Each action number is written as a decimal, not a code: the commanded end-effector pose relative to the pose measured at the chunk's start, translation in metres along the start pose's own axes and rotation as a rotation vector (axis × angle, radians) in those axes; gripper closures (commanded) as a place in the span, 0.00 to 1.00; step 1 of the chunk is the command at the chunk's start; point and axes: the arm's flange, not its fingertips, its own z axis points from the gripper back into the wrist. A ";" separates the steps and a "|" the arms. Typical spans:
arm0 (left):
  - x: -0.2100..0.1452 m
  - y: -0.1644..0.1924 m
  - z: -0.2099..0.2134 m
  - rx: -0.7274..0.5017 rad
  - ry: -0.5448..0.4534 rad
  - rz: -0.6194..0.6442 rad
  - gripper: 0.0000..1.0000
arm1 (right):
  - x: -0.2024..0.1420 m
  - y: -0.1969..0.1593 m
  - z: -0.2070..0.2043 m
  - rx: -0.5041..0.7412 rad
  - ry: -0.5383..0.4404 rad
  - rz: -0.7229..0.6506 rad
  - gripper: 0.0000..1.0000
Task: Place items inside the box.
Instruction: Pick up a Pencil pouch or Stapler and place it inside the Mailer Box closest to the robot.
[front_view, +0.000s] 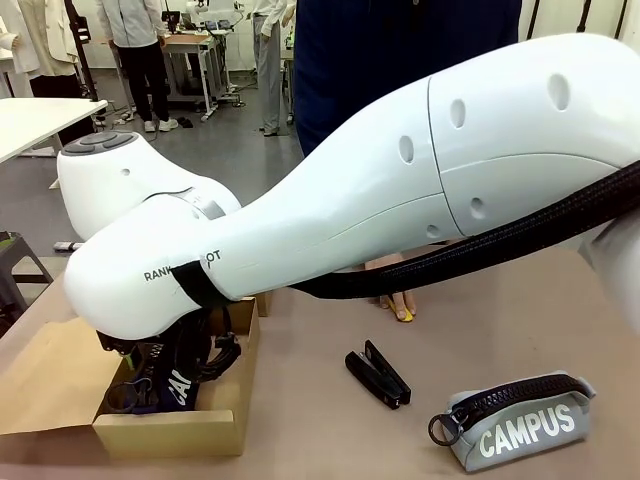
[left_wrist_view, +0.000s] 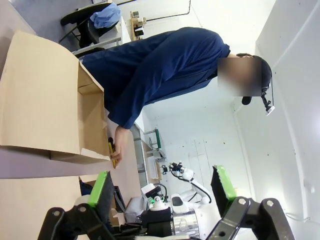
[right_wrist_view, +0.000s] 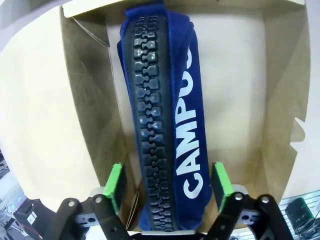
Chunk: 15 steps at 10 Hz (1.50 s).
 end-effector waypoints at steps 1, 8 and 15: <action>-0.003 -0.001 0.001 -0.008 0.009 -0.016 0.00 | -0.002 -0.002 0.003 0.017 0.001 0.007 0.00; -0.003 -0.001 0.001 -0.008 0.009 -0.016 0.00 | -0.027 -0.028 0.059 -0.056 0.191 0.178 0.00; -0.003 -0.001 0.001 -0.008 0.009 -0.016 0.00 | -0.056 -0.210 0.126 0.164 0.258 0.118 0.00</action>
